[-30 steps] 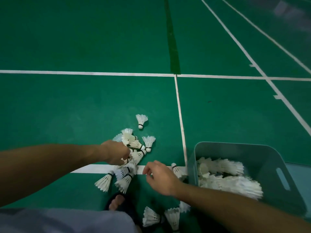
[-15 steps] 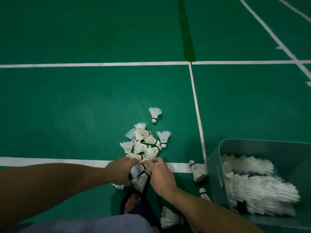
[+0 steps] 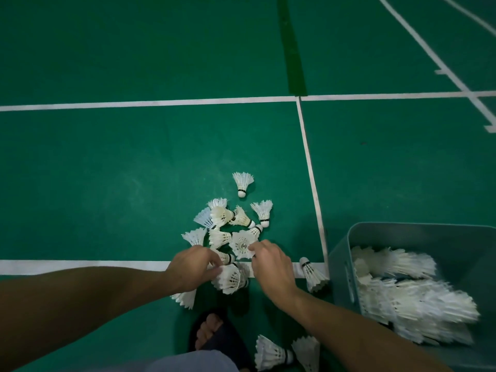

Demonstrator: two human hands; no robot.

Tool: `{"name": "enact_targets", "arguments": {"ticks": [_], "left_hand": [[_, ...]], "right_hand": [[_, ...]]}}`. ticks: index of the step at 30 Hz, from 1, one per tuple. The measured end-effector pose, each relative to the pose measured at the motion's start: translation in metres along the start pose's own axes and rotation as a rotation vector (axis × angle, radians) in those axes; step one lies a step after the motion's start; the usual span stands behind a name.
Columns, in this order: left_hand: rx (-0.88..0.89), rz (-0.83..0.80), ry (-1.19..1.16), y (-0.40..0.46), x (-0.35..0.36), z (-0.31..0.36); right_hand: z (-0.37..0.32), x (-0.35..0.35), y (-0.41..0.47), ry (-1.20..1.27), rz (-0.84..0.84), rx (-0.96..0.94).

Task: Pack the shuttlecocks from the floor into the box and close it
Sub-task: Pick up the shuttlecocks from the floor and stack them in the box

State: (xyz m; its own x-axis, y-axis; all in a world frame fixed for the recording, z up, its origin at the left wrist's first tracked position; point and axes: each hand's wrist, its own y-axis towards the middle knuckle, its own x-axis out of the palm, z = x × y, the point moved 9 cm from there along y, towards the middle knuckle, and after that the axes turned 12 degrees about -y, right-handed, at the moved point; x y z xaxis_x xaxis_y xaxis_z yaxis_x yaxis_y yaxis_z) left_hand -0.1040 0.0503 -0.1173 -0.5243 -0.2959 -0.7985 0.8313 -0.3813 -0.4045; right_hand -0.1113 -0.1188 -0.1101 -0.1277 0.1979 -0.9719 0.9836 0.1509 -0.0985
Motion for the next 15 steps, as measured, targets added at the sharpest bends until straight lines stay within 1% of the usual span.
{"name": "enact_targets", "arguments": {"ticks": [9, 12, 15], "left_hand": [[-0.081, 0.071, -0.007, 0.011, -0.028, 0.003], [-0.060, 0.103, -0.009, 0.014, -0.049, 0.017], [0.010, 0.144, -0.035, 0.015, -0.074, 0.049]], "right_hand": [[0.027, -0.038, -0.005, 0.092, 0.040, 0.023], [0.035, -0.057, -0.009, 0.094, 0.035, 0.008], [0.040, -0.089, -0.013, 0.081, 0.050, -0.049]]}}
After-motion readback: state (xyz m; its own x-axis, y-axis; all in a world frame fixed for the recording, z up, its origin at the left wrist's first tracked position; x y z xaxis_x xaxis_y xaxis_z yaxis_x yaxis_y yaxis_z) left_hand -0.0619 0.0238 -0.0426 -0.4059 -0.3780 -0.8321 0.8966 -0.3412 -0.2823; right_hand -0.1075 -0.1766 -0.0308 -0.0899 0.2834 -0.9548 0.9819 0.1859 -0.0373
